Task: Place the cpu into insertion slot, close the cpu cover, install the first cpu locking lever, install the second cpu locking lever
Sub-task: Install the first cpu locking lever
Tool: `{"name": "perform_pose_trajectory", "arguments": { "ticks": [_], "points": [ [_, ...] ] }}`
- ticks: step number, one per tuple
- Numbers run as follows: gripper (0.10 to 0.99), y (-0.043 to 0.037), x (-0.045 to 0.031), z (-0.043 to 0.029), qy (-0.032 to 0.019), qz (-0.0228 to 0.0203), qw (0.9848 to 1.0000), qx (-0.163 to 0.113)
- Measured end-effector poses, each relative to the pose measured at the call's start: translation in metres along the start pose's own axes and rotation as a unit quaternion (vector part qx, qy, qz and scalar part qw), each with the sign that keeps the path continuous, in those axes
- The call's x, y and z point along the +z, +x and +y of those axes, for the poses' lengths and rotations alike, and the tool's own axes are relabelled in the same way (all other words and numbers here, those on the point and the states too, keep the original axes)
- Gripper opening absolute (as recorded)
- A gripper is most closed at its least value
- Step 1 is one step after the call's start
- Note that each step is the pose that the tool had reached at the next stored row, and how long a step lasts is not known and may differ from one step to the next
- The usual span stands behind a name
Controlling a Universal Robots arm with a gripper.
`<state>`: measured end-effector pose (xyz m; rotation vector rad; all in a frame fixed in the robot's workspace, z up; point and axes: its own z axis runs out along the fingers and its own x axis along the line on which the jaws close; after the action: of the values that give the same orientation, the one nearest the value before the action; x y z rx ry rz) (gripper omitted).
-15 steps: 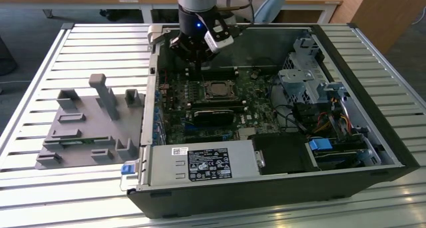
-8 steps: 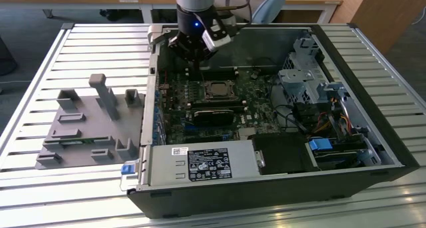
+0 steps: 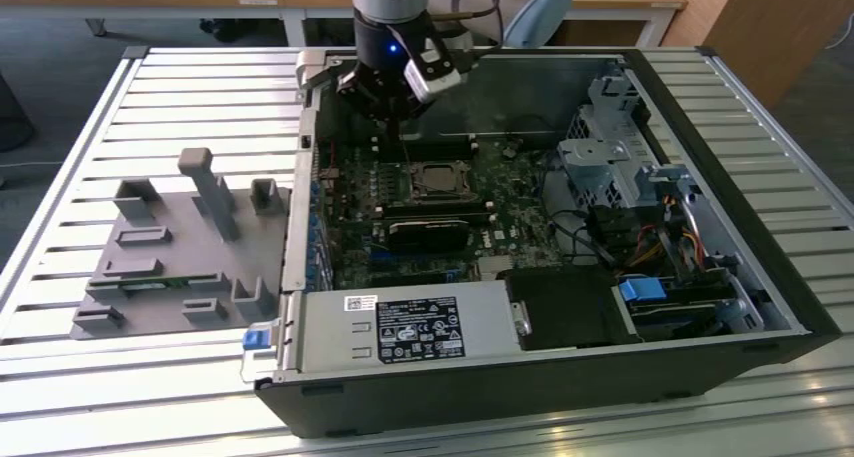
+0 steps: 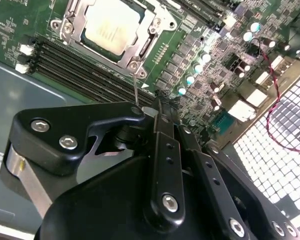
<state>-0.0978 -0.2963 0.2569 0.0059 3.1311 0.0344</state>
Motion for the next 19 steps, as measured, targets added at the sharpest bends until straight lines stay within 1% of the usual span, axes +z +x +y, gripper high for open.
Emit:
{"name": "perform_pose_trajectory", "arguments": {
  "ticks": [5,11,19],
  "points": [
    [0.106,0.0,0.0005,0.0028,-0.0004,0.0,1.0,0.0],
    [0.106,-0.0006,0.0006,0.0039,-0.0005,0.0001,1.0,0.0],
    [0.106,-0.0087,0.0008,0.0042,-0.0005,0.0005,1.0,0.0]
  ]
}}
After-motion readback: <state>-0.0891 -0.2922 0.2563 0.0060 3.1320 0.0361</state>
